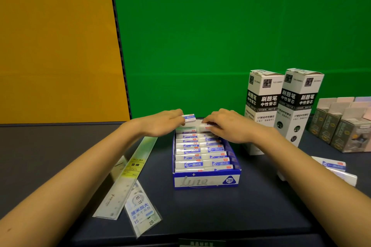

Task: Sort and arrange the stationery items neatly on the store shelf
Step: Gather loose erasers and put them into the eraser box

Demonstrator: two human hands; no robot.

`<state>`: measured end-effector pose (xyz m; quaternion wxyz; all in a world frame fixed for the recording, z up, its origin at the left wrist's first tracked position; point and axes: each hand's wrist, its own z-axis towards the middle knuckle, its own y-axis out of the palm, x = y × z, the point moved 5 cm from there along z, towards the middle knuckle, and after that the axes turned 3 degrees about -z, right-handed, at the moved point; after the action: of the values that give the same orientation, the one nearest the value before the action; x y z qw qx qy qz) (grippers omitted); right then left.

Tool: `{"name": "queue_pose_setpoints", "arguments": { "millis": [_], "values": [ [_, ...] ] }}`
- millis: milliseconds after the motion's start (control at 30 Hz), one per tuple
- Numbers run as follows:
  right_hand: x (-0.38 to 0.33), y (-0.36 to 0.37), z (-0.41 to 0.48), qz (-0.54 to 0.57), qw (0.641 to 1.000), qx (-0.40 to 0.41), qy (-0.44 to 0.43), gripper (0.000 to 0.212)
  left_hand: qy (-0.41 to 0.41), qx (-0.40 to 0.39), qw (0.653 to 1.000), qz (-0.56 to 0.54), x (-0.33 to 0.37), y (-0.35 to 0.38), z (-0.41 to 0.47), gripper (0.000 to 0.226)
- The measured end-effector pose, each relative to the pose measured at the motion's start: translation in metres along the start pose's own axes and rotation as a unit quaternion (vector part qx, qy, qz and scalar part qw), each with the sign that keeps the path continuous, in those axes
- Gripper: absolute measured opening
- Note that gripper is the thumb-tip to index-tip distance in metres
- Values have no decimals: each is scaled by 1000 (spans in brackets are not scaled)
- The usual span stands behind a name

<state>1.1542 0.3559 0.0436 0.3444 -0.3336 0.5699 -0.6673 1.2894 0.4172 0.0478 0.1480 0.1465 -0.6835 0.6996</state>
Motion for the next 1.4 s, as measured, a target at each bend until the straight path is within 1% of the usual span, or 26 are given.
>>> {"name": "queue_pose_setpoints", "arguments": {
  "millis": [100, 200, 333, 467, 567, 767, 1167, 1267, 1400],
  "values": [
    [3, 1, -1, 29, 999, 21, 2, 32, 22, 4, 1000, -2, 0, 1, -2, 19],
    [3, 0, -1, 50, 998, 48, -1, 29, 55, 21, 998, 13, 1, -1, -2, 27],
    [1, -1, -3, 42, 997, 62, 3, 25, 87, 61, 993, 50, 2, -4, -3, 29],
    [-1, -3, -6, 19, 997, 77, 21, 23, 85, 102, 988, 74, 0, -7, -4, 29],
    [-3, -5, -6, -13, 995, 91, 30, 23, 73, 114, 987, 87, 0, -7, -5, 28],
    [-5, -4, -6, -10, 995, 90, 45, 22, 56, 127, 983, 124, 4, -6, -6, 28],
    [-7, -4, -10, -11, 994, 95, 53, 22, 63, 185, 954, 225, 14, 3, -6, 24],
    [-7, -4, -10, -13, 994, 95, 54, 22, 73, 186, 951, 238, 16, 8, -6, 23],
    [-8, -4, -11, -14, 994, 93, 53, 23, 80, 164, 960, 211, 16, 8, -5, 23]
  ]
}}
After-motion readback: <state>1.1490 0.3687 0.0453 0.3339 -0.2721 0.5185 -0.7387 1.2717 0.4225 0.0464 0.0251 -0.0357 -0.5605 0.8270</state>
